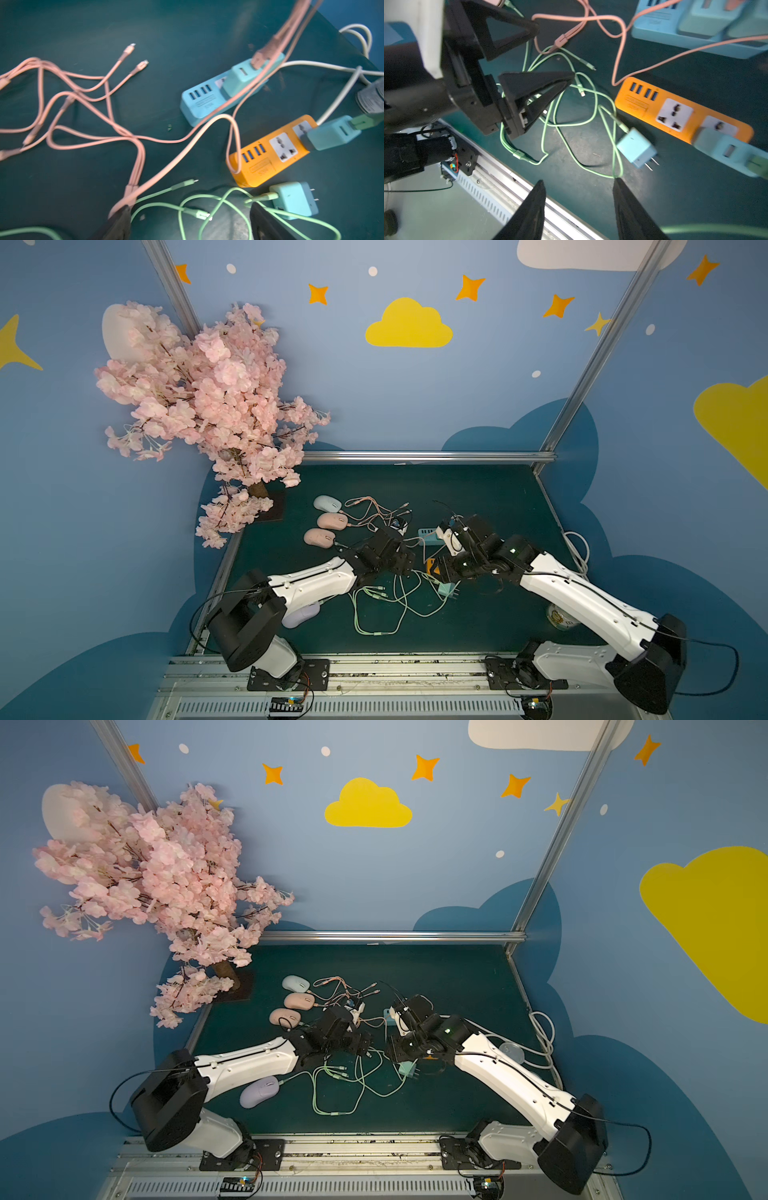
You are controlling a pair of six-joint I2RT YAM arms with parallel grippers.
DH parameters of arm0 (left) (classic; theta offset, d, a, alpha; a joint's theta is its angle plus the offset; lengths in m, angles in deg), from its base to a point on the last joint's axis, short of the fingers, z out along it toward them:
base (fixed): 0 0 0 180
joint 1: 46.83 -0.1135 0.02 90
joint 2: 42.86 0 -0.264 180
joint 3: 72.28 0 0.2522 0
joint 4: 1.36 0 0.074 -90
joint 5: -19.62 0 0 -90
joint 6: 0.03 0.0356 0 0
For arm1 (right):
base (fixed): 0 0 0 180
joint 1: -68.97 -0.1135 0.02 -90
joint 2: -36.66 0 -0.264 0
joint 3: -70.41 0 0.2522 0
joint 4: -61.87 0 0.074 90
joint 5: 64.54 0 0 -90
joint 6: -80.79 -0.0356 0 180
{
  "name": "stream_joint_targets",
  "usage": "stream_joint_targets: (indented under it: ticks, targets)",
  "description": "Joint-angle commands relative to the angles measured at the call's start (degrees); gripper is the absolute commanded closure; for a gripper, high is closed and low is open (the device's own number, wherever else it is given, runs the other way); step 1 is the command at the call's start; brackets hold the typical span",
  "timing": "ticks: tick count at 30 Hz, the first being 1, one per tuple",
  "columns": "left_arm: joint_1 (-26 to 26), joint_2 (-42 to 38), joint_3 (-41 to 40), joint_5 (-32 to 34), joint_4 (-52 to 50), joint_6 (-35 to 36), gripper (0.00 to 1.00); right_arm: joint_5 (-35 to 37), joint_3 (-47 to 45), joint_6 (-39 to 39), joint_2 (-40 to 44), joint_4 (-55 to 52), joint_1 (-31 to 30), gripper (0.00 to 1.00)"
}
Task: Unplug the wireless mouse
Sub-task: Place the plug at the center of the board, then pick up the mouse from the center of the board.
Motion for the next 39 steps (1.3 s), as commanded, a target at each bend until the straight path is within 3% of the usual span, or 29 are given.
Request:
stream_joint_targets:
  ticks: [1, 7, 11, 14, 18, 20, 25, 32, 39]
  targets:
    - [-2.1, -3.2, -3.1, 1.1, 4.1, -3.8, 0.10, -3.5, 1.2, 1.1, -3.7, 2.9, -2.8, 0.47]
    - [-3.6, -9.3, -9.6, 4.9, 9.9, -5.8, 0.07, -7.5, 4.3, 5.6, -12.9, 4.2, -7.2, 0.49]
    - [-5.5, -13.8, -11.9, 7.9, 9.8, -8.2, 0.05, -12.0, 3.8, 8.2, -16.7, 12.3, -9.8, 0.54]
    - [-10.7, -20.6, -15.4, 6.0, 7.0, -18.3, 0.04, -16.0, 5.0, 8.9, -19.6, 17.2, -11.6, 0.51]
    - [-15.2, -31.9, -24.6, 5.6, 7.0, -33.0, 0.00, -14.4, 8.6, 9.2, -24.9, 17.9, -13.7, 0.51]
    - [-15.8, -36.1, -26.2, 6.6, 3.5, -35.3, 0.00, -13.8, 9.8, 9.5, -27.8, 18.6, -14.6, 0.51]
    - [-16.2, -50.3, -22.7, 11.4, -20.3, -39.9, 0.00, -16.0, 13.2, 9.1, -34.7, 21.8, -16.2, 0.51]
    - [-16.2, -72.3, -22.6, 6.7, -31.3, -39.7, 0.00, -13.1, 26.4, 11.9, -46.4, 13.2, -16.4, 0.53]
    - [-15.9, -74.3, -14.9, 1.7, -39.0, -30.5, 0.00, -9.0, 37.8, 15.2, -55.2, 5.9, -16.3, 0.56]
